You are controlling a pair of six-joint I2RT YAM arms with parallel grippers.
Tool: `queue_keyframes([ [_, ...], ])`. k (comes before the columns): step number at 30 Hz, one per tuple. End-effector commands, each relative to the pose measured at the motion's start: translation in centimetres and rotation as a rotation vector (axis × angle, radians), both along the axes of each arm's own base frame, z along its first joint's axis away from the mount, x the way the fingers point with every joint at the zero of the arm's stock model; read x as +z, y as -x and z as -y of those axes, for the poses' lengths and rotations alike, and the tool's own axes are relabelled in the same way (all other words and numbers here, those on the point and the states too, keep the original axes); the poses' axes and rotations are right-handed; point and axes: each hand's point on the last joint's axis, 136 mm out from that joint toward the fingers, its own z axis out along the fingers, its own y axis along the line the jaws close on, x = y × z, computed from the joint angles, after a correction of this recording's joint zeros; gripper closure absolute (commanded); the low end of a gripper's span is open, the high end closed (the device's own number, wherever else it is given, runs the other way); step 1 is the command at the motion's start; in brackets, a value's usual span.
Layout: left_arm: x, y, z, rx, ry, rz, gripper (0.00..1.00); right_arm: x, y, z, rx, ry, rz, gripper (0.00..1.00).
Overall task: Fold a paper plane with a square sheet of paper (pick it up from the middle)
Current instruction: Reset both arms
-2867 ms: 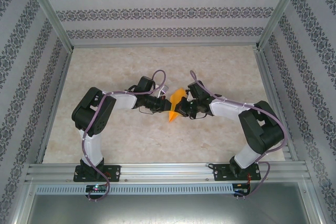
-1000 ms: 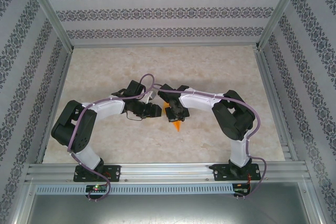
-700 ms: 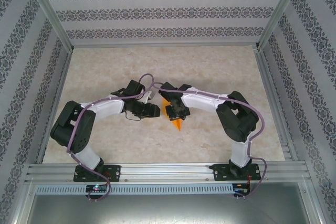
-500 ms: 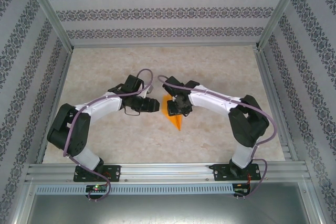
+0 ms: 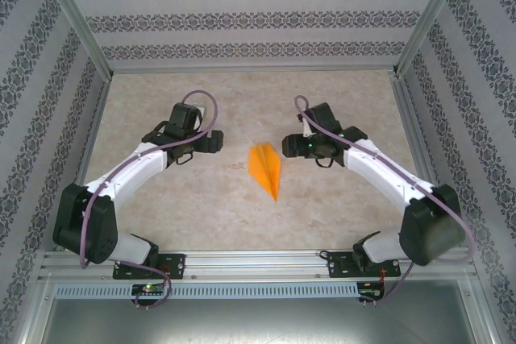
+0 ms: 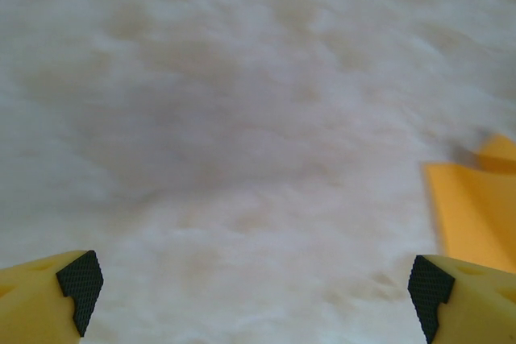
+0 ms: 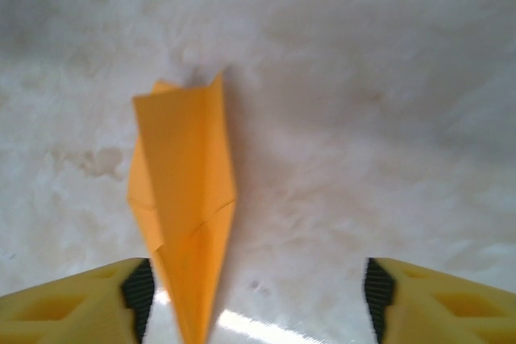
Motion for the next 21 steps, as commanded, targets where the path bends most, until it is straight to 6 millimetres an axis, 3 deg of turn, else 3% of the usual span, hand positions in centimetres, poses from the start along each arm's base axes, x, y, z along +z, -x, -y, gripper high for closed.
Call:
queue_keyframes([
  [1, 0.4, -1.8, -5.8, 0.159, -0.170, 0.095, 0.00, 2.0, -2.7, 3.4, -0.033, 0.097, 0.255, 0.17],
  [6, -1.5, -2.4, -10.5, 0.285, -0.205, 0.110, 0.00, 0.9, -3.3, 10.1, -0.186, 0.237, 0.382, 0.07],
  [7, -1.7, -2.4, -10.9, 0.285, -0.217, 0.122, 0.00, 0.4, -3.3, 11.4, -0.220, 0.256, 0.397, 0.03],
  [10, -2.5, -2.6, -12.2, 0.307, -0.238, 0.171, 0.00, -0.3, -3.5, 14.5, -0.298, 0.260, 0.452, 0.02],
  [16, -4.4, -3.7, -13.1, 0.332, -0.244, 0.224, 0.00, -1.1, -4.4, 17.3, -0.351, 0.271, 0.562, 0.02],
  [19, -5.8, -4.1, -13.1, 0.318, -0.249, 0.212, 0.00, -1.2, -5.1, 17.2, -0.349, 0.240, 0.616, 0.02],
  [21, -5.7, -4.4, -13.2, 0.311, -0.244, 0.219, 0.00, -1.6, -5.8, 16.8, -0.332, 0.219, 0.608, 0.02],
])
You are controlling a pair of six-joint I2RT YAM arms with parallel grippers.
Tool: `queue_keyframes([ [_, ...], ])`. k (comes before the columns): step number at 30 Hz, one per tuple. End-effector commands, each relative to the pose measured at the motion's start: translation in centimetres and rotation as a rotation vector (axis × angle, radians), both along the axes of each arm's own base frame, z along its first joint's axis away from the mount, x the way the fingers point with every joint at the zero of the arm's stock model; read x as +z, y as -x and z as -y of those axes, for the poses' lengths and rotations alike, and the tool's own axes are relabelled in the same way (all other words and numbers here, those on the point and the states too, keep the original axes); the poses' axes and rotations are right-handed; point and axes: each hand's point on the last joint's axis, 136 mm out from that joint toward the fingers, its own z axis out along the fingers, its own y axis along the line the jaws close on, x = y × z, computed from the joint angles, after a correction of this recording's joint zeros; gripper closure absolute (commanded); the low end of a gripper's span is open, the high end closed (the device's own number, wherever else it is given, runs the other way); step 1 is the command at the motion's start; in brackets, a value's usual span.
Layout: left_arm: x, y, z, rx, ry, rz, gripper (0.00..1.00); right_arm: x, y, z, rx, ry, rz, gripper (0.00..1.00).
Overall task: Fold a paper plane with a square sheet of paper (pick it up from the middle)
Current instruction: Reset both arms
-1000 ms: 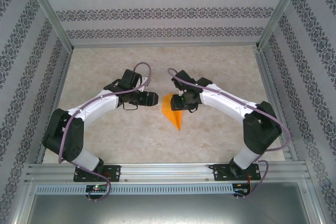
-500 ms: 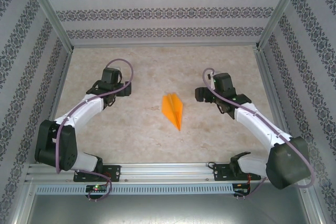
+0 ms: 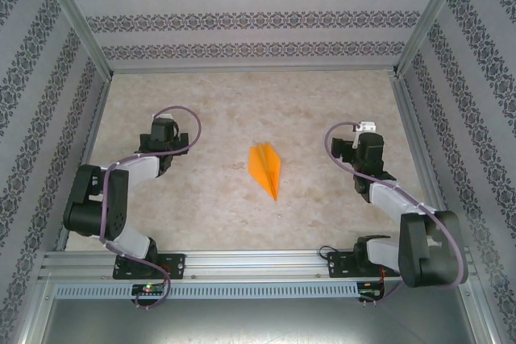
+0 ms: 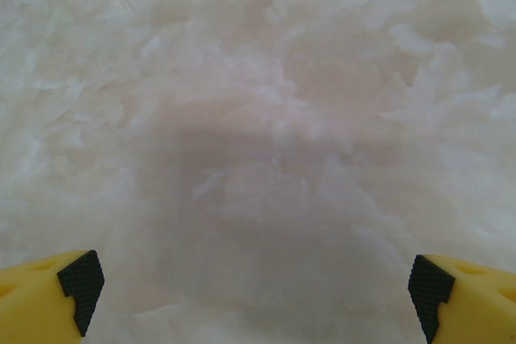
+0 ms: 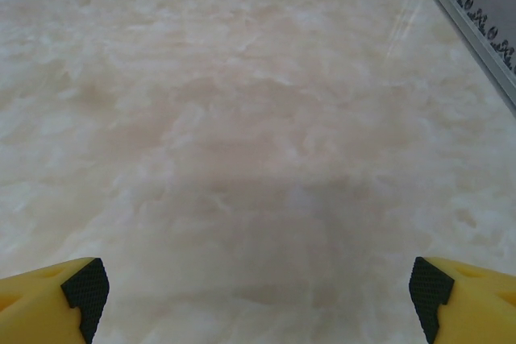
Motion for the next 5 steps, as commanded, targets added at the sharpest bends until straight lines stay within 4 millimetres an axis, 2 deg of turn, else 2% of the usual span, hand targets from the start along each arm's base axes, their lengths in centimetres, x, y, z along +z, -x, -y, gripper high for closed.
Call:
queue_keyframes([
  [1, 1.55, -1.52, -0.91, 0.007, -0.017, 0.102, 0.00, 2.03, -2.07, -0.64, 0.046, -0.007, 0.123, 0.02],
  [5, 1.61, -1.41, -0.76, -0.009, 0.003, 0.098, 0.00, 1.79, -2.42, -0.69, 0.050, -0.009, 0.119, 0.02],
])
